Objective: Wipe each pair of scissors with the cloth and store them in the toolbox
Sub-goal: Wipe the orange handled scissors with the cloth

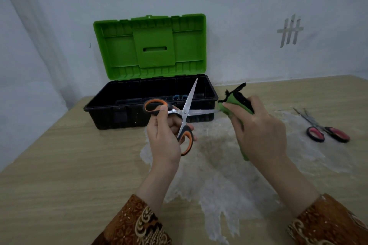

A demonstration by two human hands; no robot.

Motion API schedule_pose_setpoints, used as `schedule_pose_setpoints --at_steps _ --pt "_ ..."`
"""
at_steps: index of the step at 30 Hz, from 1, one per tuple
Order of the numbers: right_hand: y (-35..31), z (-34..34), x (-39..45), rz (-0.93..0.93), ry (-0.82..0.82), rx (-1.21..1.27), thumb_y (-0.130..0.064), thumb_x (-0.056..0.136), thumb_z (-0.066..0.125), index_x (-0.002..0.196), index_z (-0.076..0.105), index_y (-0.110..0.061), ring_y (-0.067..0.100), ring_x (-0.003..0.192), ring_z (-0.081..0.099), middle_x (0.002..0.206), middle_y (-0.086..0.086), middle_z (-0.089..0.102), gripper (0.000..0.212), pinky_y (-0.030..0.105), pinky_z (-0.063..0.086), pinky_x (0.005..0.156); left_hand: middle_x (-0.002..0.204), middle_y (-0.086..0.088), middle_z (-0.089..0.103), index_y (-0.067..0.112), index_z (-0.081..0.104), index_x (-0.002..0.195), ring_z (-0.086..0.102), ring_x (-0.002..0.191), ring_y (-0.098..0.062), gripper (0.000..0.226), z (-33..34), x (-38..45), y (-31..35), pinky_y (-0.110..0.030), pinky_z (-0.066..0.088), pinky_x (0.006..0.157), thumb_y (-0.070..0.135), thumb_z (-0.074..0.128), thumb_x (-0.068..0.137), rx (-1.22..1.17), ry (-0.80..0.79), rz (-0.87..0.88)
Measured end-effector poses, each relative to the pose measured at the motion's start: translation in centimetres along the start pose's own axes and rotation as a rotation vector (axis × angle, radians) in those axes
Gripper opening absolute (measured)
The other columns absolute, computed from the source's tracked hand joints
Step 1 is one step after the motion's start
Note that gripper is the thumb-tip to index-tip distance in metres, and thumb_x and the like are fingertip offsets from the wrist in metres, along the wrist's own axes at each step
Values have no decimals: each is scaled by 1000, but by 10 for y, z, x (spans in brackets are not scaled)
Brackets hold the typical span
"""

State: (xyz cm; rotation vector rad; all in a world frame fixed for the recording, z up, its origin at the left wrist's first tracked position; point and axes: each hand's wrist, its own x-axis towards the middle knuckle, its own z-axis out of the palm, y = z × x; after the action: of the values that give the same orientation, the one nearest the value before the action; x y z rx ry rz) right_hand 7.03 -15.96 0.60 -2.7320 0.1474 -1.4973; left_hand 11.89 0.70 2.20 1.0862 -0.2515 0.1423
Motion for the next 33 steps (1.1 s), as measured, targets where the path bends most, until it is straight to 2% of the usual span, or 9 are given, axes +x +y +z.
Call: schedule_pose_setpoints --at_steps 5,9,11,17,21,24,28,30,33 --pt "6 -10 5 68 115 84 -21 91 63 113 70 -22 20 46 46 95 10 61 23 22 39 41 65 -22 50 6 52 87 53 39 -21 31 1 0 0 -22 42 36 25 35 105 8 23 8" --pt "-27 -5 -1 -159 71 147 -15 88 69 113 71 -25 19 50 50 96 9 62 28 24 43 39 51 -8 52 10 53 87 56 44 -20 29 4 -5 -5 -30 48 38 25 36 104 43 -10 36" --pt "-36 1 -2 -177 11 119 -12 85 71 112 70 -26 21 50 52 97 9 62 30 28 43 36 49 -5 54 11 54 87 55 43 -19 29 6 -7 -6 -31 49 39 25 36 104 61 -10 47" --pt "-41 1 -9 -237 39 64 -13 88 67 106 72 -26 19 50 51 92 6 63 23 25 38 38 60 -16 53 26 60 76 51 53 -37 36 8 -8 -11 -33 44 44 30 38 104 110 43 95" --pt "-40 4 -3 -163 31 83 -13 86 69 106 72 -27 20 49 52 97 7 64 25 26 39 36 56 -12 51 15 54 83 55 47 -26 30 8 -9 -11 -29 47 40 27 37 104 112 39 78" --pt "-42 4 -6 -212 50 86 -13 87 67 104 73 -25 19 47 49 93 7 63 22 25 38 36 65 -23 52 13 54 83 51 50 -35 31 7 -9 -11 -32 48 40 28 37 104 139 24 113" --pt "-38 4 -3 -129 27 111 -15 89 66 106 72 -26 22 49 52 98 8 63 21 29 42 36 65 -25 49 12 54 85 50 57 -47 31 7 -10 -14 -42 50 44 29 37 104 169 21 130" --pt "-39 4 -5 -180 42 105 -13 89 66 106 72 -24 20 49 51 94 9 63 21 28 41 35 67 -33 48 12 55 85 49 59 -53 32 7 -10 -15 -51 49 47 32 38 104 185 24 150" --pt "-40 6 -7 -196 26 110 -12 88 67 107 72 -25 20 49 50 95 9 63 23 28 41 35 66 -29 49 13 54 85 50 55 -47 30 6 -9 -14 -41 50 43 29 38 104 159 30 138"
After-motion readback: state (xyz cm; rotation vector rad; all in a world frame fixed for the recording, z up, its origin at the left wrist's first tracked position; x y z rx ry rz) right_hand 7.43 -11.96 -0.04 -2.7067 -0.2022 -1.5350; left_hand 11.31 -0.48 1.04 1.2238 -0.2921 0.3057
